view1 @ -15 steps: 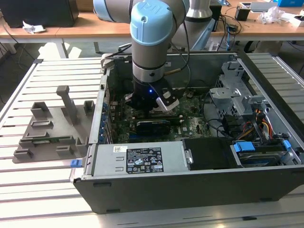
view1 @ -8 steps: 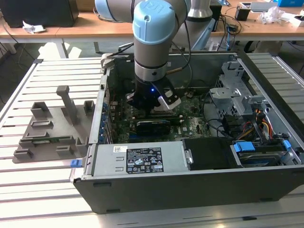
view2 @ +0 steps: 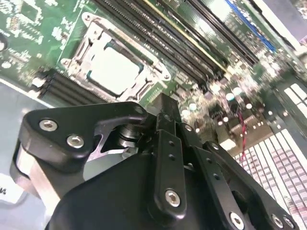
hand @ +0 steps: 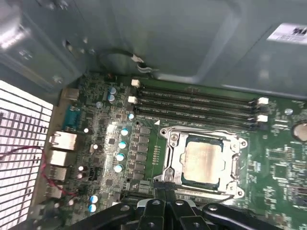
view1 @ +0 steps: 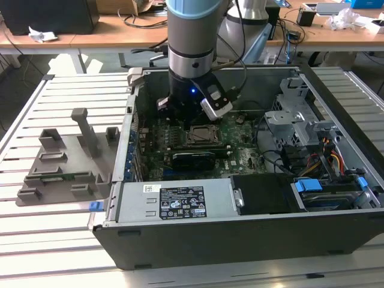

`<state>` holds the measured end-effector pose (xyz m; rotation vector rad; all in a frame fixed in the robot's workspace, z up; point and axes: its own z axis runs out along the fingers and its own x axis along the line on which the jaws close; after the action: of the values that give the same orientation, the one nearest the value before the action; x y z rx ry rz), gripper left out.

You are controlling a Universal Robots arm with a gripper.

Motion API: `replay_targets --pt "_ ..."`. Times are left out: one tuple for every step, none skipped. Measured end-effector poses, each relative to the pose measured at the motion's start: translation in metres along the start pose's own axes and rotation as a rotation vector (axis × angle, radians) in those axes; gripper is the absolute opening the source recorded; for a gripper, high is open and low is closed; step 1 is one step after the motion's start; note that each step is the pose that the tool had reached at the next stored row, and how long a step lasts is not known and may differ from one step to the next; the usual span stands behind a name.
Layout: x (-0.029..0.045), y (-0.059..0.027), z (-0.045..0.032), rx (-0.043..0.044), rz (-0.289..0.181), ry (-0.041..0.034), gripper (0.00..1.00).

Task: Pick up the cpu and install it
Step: 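Install the second cpu locking lever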

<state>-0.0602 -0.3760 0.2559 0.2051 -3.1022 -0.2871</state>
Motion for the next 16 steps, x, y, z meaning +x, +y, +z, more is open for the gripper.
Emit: replay_targets --pt "0.0000 0.0001 -0.0002 -0.0004 0.000 -0.0003 0.11" --pt "0.0000 0.0001 -0.0004 -0.0002 0.000 -0.0002 0.11" --pt "-0.0034 -0.0004 -0.0007 0.0017 0.000 0.0006 0.11" --pt "-0.0101 -0.0011 -0.0007 0.0027 0.000 0.0019 0.11" --pt "-0.0209 -0.0022 -0.0006 0.0029 0.001 0.0039 0.11" --pt "-0.0236 -0.0026 -0.0007 0.0031 0.001 0.0043 0.11" --pt "-0.0236 -0.0033 -0.0008 0.0031 0.001 0.0041 0.11" --pt "-0.0233 -0.0060 -0.0012 0.0030 0.001 0.0041 0.11" --pt "-0.0226 -0.0102 -0.0021 0.0033 0.001 0.0042 0.11" --pt "-0.0216 -0.0174 -0.0034 0.0033 0.001 0.0041 0.11" --pt "-0.0211 -0.0217 -0.0041 0.0031 0.001 0.0041 0.11" --pt "-0.0204 -0.0263 -0.0049 0.0031 0.001 0.0041 0.11" --pt "-0.0202 -0.0289 -0.0042 0.0027 0.001 0.0041 0.11" --pt "-0.0205 -0.0295 -0.0023 -0.0015 0.001 0.0040 0.11" --pt "-0.0211 -0.0301 0.0001 -0.0074 0.001 0.0032 0.11" --pt "-0.0212 -0.0304 0.0014 -0.0090 0.001 0.0030 0.11"
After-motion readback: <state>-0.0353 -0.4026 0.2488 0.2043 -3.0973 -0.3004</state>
